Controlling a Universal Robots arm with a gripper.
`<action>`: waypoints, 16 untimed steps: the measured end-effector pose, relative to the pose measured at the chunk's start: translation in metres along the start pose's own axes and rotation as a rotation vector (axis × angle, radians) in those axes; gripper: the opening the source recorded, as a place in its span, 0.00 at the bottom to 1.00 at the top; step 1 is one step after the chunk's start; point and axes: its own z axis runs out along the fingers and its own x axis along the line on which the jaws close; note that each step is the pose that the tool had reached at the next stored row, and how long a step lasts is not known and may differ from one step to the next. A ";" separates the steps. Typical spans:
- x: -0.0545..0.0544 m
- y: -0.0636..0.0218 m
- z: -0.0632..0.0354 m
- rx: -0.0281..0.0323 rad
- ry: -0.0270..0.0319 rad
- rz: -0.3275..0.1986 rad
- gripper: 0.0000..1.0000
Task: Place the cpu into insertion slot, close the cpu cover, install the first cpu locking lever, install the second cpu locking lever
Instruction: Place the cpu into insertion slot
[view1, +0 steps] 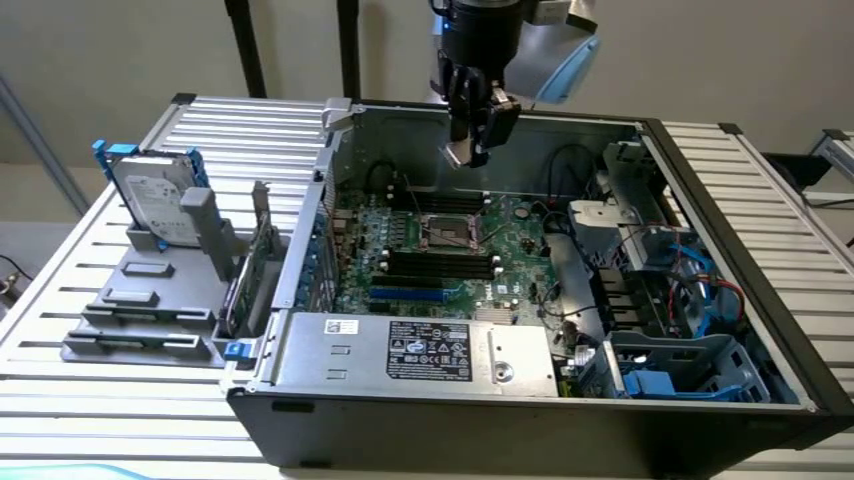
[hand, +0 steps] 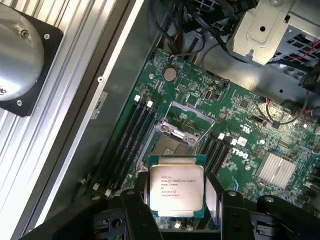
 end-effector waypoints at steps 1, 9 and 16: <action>0.000 -0.0001 0.0008 0.0005 -0.0008 0.019 0.54; 0.000 -0.0005 0.0078 0.0125 -0.0049 0.155 0.54; 0.000 -0.0009 0.0140 0.0257 -0.0076 0.271 0.54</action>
